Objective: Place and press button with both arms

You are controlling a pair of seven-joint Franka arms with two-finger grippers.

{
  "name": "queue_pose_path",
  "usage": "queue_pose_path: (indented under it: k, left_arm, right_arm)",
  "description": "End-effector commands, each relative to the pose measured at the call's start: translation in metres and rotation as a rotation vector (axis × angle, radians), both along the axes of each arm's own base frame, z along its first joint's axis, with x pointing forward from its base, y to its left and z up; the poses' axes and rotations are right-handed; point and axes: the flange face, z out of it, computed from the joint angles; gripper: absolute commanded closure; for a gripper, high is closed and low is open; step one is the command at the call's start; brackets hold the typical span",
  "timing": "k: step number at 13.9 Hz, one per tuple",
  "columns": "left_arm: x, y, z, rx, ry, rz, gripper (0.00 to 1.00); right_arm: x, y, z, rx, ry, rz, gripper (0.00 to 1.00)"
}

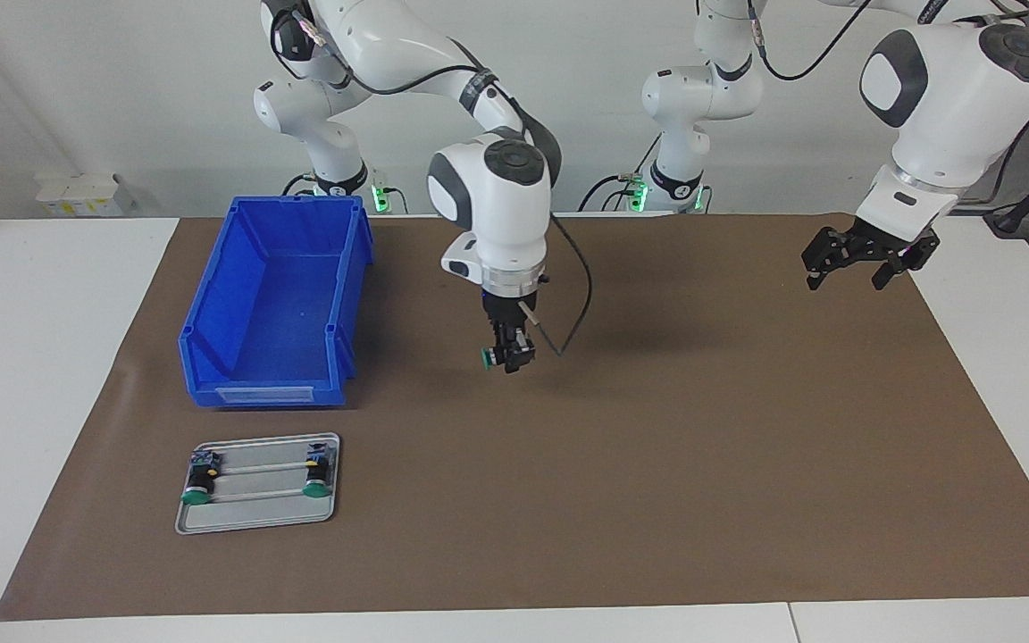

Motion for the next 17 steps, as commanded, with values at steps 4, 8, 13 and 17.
queue_pose_path:
  k: [4,8,13,17]
  left_arm:
    - [-0.007,-0.011,0.002,0.009,-0.022,-0.04,0.0]
    - [-0.008,-0.022,0.001,0.009,-0.022,-0.103,0.0]
    - [-0.007,-0.032,0.001,0.009,-0.034,-0.145,0.0]
    - [-0.015,-0.036,-0.006,0.014,-0.006,-0.443,0.0]
  right_arm:
    - [-0.021,0.087,-0.062,0.077,-0.082,-0.132,1.0]
    - [-0.043,0.115,-0.077,0.12,-0.105,-0.141,1.0]
    - [-0.055,0.129,-0.106,0.113,-0.11,-0.121,1.0]
    - [-0.064,0.137,-0.108,0.116,-0.111,-0.119,0.1]
